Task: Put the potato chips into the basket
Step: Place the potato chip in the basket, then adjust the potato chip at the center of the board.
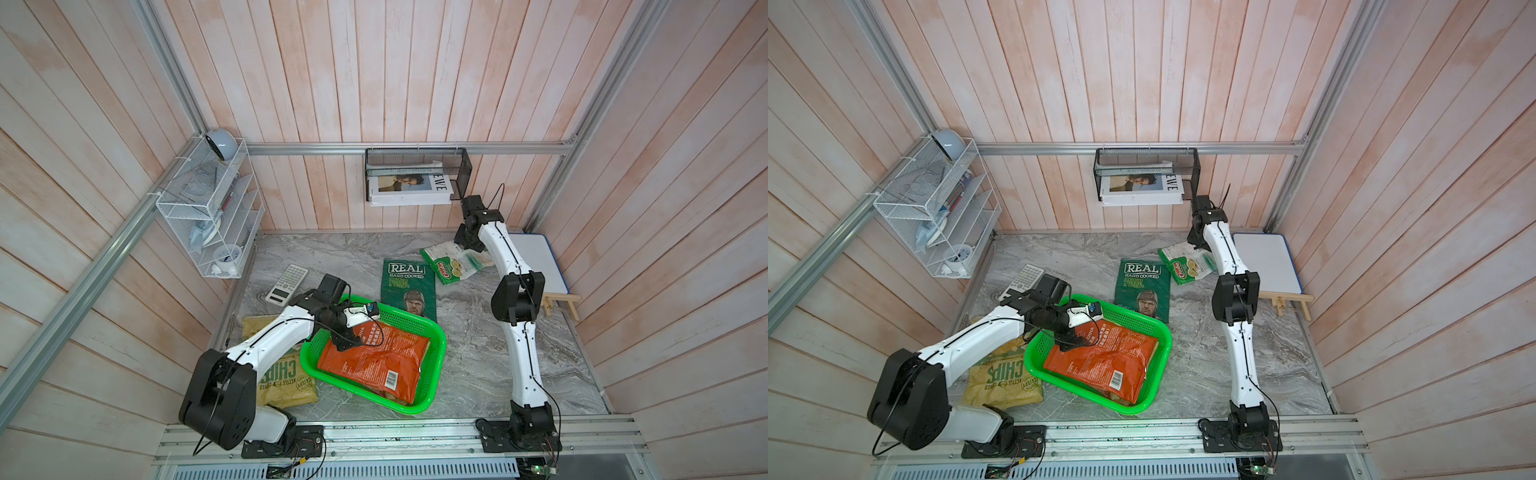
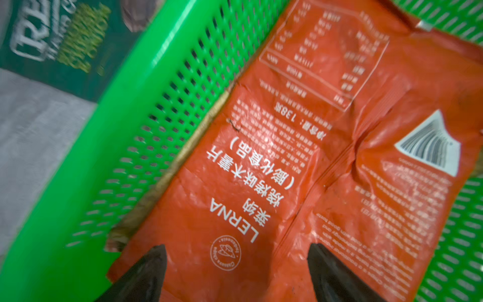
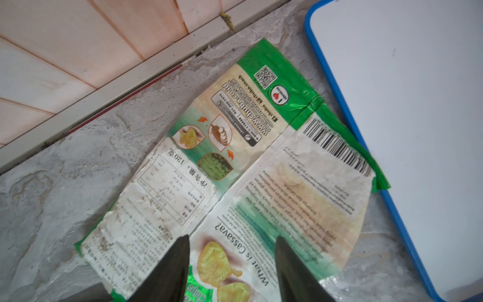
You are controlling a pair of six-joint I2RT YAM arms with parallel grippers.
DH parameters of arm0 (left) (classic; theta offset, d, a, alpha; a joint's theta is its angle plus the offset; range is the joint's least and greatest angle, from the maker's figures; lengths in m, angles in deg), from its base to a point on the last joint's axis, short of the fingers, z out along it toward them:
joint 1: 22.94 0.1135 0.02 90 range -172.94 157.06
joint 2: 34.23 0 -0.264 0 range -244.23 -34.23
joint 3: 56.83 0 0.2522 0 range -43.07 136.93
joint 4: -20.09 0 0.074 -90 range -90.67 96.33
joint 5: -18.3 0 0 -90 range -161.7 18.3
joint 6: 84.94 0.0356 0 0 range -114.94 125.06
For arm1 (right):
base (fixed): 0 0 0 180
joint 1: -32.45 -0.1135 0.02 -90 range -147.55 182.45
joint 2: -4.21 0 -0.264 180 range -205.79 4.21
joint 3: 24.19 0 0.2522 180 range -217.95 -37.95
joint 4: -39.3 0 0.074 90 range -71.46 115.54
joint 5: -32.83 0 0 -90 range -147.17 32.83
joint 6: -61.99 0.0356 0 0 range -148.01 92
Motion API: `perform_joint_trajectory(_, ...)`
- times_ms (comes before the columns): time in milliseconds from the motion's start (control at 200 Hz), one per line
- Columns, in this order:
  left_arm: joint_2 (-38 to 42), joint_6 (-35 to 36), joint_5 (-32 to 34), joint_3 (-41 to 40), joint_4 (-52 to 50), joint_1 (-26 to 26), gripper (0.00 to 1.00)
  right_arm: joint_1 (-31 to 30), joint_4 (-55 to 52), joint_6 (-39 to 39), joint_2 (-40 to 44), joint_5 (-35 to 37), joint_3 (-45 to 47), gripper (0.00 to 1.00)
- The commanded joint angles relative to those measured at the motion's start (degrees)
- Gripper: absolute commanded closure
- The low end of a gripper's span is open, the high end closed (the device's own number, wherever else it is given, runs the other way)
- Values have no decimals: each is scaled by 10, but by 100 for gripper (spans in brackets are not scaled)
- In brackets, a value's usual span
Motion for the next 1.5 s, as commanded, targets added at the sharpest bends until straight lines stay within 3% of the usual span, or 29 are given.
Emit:
perform_joint_trajectory(0,31,0,-36,-18,44,2,10,14,6,-27,-34,-22,-16,44)
perform_joint_trajectory(330,52,3,-4,-25,43,2,10,19,11,-23,-135,-63,-45,49)
perform_joint_trajectory(760,60,2,8,-33,46,1,10,22,-4,-2,-104,-102,-15,96)
perform_joint_trajectory(1065,55,9,26,-37,36,0,9,3,-72,-26,-25,-125,105,89)
perform_joint_trajectory(1215,54,13,42,-44,38,1,9,-46,-9,-64,64,-128,271,88)
perform_joint_trajectory(1410,49,12,53,-44,39,5,9,-96,3,-118,148,-141,365,85)
perform_joint_trajectory(1495,47,9,52,-42,41,5,9,-99,22,-143,180,-141,379,79)
